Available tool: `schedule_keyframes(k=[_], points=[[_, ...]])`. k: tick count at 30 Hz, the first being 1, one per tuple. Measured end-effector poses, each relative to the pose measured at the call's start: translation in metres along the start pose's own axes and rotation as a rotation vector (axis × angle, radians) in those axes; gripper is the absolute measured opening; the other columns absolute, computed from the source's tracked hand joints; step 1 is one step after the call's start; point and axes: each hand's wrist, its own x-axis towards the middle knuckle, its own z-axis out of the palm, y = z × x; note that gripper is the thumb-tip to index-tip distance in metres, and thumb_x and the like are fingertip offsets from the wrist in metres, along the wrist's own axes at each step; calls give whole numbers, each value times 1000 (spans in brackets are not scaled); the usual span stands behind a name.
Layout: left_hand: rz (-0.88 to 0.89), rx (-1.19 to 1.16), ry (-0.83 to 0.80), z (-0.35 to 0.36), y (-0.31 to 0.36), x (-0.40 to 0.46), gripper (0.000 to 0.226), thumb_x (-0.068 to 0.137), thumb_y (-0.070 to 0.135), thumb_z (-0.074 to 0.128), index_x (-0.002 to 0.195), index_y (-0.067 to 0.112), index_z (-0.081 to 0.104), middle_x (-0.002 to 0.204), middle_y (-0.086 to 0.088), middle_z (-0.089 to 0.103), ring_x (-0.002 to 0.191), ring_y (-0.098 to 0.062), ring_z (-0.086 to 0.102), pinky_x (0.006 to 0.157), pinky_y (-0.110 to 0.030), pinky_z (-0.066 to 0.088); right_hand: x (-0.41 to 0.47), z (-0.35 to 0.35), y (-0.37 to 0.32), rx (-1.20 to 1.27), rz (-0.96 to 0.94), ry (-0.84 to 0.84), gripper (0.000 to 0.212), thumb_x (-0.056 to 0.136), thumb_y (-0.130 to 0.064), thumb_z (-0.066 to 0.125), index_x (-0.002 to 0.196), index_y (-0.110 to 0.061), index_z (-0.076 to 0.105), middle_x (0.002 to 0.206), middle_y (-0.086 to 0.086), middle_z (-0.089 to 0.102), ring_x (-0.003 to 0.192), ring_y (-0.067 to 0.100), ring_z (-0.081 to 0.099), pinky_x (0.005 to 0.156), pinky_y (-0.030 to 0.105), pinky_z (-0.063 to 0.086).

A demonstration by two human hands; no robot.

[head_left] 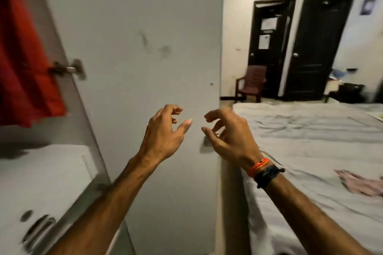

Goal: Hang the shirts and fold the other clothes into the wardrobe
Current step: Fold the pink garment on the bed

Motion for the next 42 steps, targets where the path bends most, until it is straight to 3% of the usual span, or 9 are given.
schedule_keyframes(k=[5, 10, 14, 17, 21, 27, 31, 42], points=[[-37, -85, -280, 158, 38, -23, 41, 89, 37, 68, 124, 18, 55, 126, -2, 60, 100, -10, 59, 80, -22, 48, -94, -59, 111, -111, 276, -35, 24, 85, -33, 64, 104, -19, 63, 98, -6, 64, 73, 9, 61, 64, 33, 55], [-27, -156, -555, 311, 71, -45, 37, 88, 35, 70, 119, 17, 58, 119, 0, 63, 91, -7, 62, 66, -4, 39, -188, -113, 223, -199, 623, -26, 21, 86, -26, 70, 105, -19, 64, 98, -8, 66, 72, 6, 62, 72, 34, 54], [-18, -220, -776, 427, 88, -56, 37, 89, 33, 70, 119, 15, 58, 122, -1, 64, 95, -12, 66, 78, -22, 50, -244, -151, 293, -256, 872, -24, 21, 89, -28, 68, 107, -20, 63, 100, -9, 65, 75, 6, 62, 74, 33, 55], [-6, -221, -993, 511, 115, -56, 37, 91, 33, 68, 122, 15, 59, 122, -1, 65, 94, -12, 63, 77, -22, 47, -281, -184, 341, -318, 1077, 6, 23, 91, -30, 67, 110, -19, 62, 104, -7, 66, 79, 7, 63, 76, 31, 57], [15, -234, -1145, 596, 154, -52, 42, 92, 35, 67, 125, 12, 58, 124, -2, 64, 94, -11, 58, 83, -24, 45, -316, -224, 389, -316, 1263, 94, 22, 89, -28, 68, 109, -20, 64, 99, -10, 65, 79, 8, 65, 80, 34, 57], [127, -204, -1266, 720, 236, -55, 39, 92, 35, 67, 121, 12, 59, 120, -2, 66, 95, -12, 58, 86, -26, 45, -365, -298, 474, -310, 1445, 300, 21, 89, -21, 69, 109, -15, 66, 96, -6, 69, 71, 0, 57, 69, 10, 44], [131, -197, -1270, 800, 294, -64, 38, 92, 35, 67, 121, 12, 60, 118, -1, 66, 97, -10, 56, 85, -24, 42, -393, -357, 543, -266, 1470, 349, 22, 91, -19, 68, 111, -12, 66, 98, -4, 67, 75, 6, 60, 80, 25, 55], [-40, -153, -1323, 946, 385, -55, 35, 92, 32, 67, 120, 12, 59, 116, -2, 66, 105, -18, 62, 85, -26, 46, -414, -477, 707, -254, 1525, 133, 18, 90, -20, 64, 108, -17, 66, 97, -3, 69, 74, 9, 63, 81, 30, 56]])
